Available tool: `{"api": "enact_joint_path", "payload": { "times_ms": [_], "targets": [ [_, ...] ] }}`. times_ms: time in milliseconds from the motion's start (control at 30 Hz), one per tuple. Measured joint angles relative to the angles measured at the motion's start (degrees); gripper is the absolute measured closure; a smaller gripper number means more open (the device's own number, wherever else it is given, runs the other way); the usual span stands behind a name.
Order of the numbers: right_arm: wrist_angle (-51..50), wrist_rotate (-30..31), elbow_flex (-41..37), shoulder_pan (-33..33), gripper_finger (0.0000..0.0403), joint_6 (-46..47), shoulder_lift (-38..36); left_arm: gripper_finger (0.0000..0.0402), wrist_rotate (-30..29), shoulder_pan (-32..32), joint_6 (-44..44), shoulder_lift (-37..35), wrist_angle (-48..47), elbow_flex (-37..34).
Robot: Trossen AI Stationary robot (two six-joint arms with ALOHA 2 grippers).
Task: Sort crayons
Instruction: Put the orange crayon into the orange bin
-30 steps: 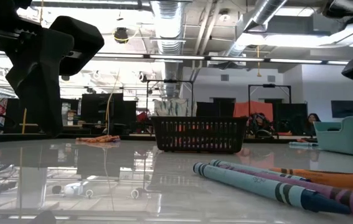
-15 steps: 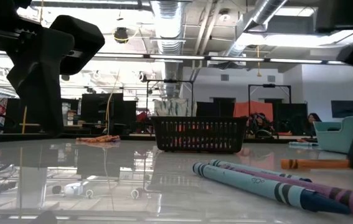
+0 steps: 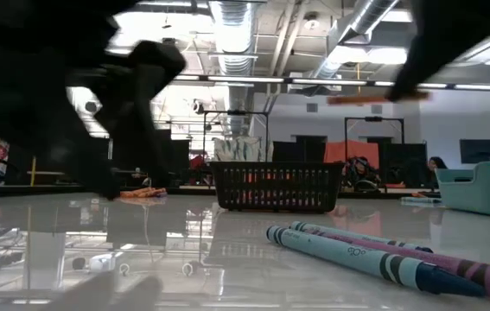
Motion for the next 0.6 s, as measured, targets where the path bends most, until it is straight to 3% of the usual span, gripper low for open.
{"api": "enact_joint_path", "payload": {
  "times_ms": [167, 400, 600],
  "targets": [
    [-0.5, 0.3, 0.0, -8.4, 0.0403, -12.8, -4.4, 0.0237, 0.8, 6.9, 4.6, 0.0, -0.5, 0.0],
    [3.8, -0.5, 0.1, -23.3, 0.0403, -34.1, -9.2, 0.0237, 7.6, 15.4, 6.3, 0.0, -2.7, -0.8],
    [10.8, -8.1, 0.1, -35.6, 0.0403, -50.3, -10.3, 0.0237, 9.0, 17.5, 1.3, -0.2, -2.7, -3.8]
  ]
}}
